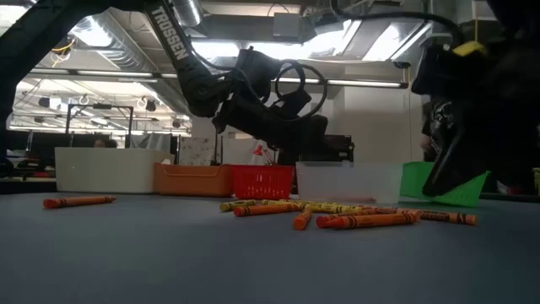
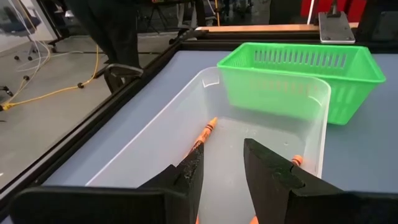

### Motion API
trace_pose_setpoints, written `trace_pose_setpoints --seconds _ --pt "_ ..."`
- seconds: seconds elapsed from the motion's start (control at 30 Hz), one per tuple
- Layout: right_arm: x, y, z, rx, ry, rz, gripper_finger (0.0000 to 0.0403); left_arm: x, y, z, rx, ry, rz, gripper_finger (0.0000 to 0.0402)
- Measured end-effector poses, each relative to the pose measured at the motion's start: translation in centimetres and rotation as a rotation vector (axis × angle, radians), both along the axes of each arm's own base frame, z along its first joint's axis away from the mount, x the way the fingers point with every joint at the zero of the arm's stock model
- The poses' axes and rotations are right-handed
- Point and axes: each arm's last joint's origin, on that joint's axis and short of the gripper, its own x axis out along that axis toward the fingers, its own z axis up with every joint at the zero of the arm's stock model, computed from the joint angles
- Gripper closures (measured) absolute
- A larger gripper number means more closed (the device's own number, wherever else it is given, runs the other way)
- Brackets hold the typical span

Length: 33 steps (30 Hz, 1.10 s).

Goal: Sort crayons

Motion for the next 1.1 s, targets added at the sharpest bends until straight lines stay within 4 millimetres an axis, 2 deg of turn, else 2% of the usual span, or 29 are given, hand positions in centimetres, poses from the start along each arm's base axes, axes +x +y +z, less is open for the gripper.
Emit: trace_pose_setpoints --seconds 0.23,0.63,0.73,1.0,1.1 --pt "0.3 0.2 -1.9 -0.04 0.056 -0.001 0.0265 0.0 0.0 -0.1 -0.002 0.009 0.0 0.0304" --pt "0.4 0.1 -2.3 -0.075 0.061 0.006 0.0271 0.0 0.0 -0.1 -0.002 0.009 0.0 0.0304" --pt "0.4 0.1 -2.4 -0.077 0.063 0.006 0.0293 0.0 0.0 -0.1 -0.002 0.009 0.0 0.0304" --pt "0.4 0.0 -2.4 -0.09 0.06 -0.001 0.0383 0.0 0.0 -0.1 -0.002 0.009 0.0 0.0304" --pt "0.4 0.0 -2.4 -0.097 0.059 -0.006 0.0393 0.0 0.0 -0.1 -0.002 0.009 0.0 0.0304"
